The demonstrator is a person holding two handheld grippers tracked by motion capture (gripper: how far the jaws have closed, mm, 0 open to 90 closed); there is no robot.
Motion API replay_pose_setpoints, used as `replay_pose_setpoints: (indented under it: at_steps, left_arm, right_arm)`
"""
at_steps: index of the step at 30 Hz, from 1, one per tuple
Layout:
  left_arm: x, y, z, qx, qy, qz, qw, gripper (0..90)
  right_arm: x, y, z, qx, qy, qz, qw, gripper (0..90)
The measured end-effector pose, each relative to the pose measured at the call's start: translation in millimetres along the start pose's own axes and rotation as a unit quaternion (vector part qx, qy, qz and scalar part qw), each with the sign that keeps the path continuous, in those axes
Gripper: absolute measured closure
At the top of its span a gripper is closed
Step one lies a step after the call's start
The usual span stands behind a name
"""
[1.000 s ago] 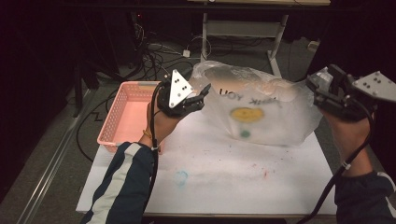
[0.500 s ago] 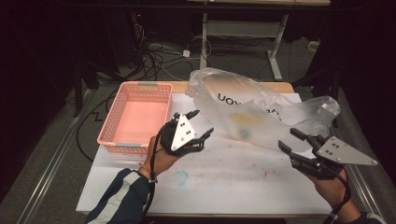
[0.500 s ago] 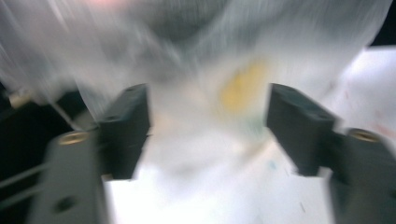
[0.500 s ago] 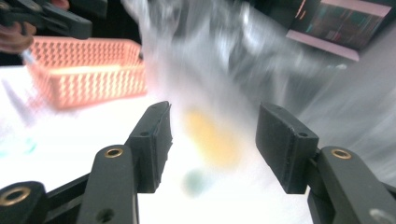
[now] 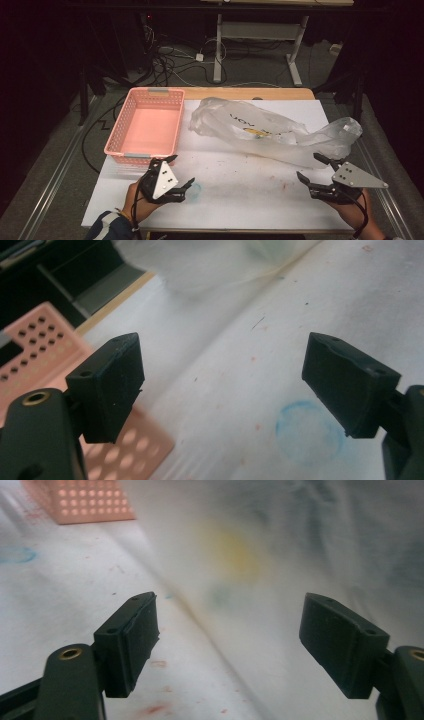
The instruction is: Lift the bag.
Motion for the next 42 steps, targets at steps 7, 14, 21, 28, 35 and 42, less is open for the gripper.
replay_pose_setpoints:
  at_steps: [7,14,21,28,35,42]
  left_arm:
    - [-18.3,-12.9,5.4,-0.02,0.013,-0.028,0.9993,16.5]
    - [-20.9,-12.5,12.4,-0.021,0.002,-0.029,0.9994,16.5]
    - [-15.5,-14.7,13.8,-0.029,-0.003,-0.024,0.9993,16.5]
    - [-13.7,-14.6,13.3,-0.03,-0.005,-0.024,0.9993,16.5]
    - [-12.3,-13.7,12.3,-0.029,-0.005,-0.021,0.9994,16.5]
    - [-9.8,-14.9,11.8,-0.029,-0.007,-0.02,0.9994,16.5]
  right_arm:
    - [-5.7,12.6,-2.8,-0.003,0.017,0.018,0.9997,24.9]
    - [-3.6,16.9,6.7,-0.004,0.006,0.031,0.9995,24.9]
    - [-2.8,18.5,9.8,-0.003,0.002,0.032,0.9995,24.7]
    - [-3.2,17.6,11.0,-0.001,0.003,0.031,0.9995,24.7]
    - [-3.7,17.4,11.1,0.0,0.004,0.031,0.9995,25.0]
    - [-3.7,18.2,13.1,0.001,0.002,0.03,0.9996,24.9]
Point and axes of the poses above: each handheld gripper's, and its own axes: x roughly forward along the jaws, z roughly out of its underside, y roughly to its right, the point moved 10 cm from there along x, roughly forward along the jaws, and after that the axes turned 1 degree about -y, right-handed, at the moved point
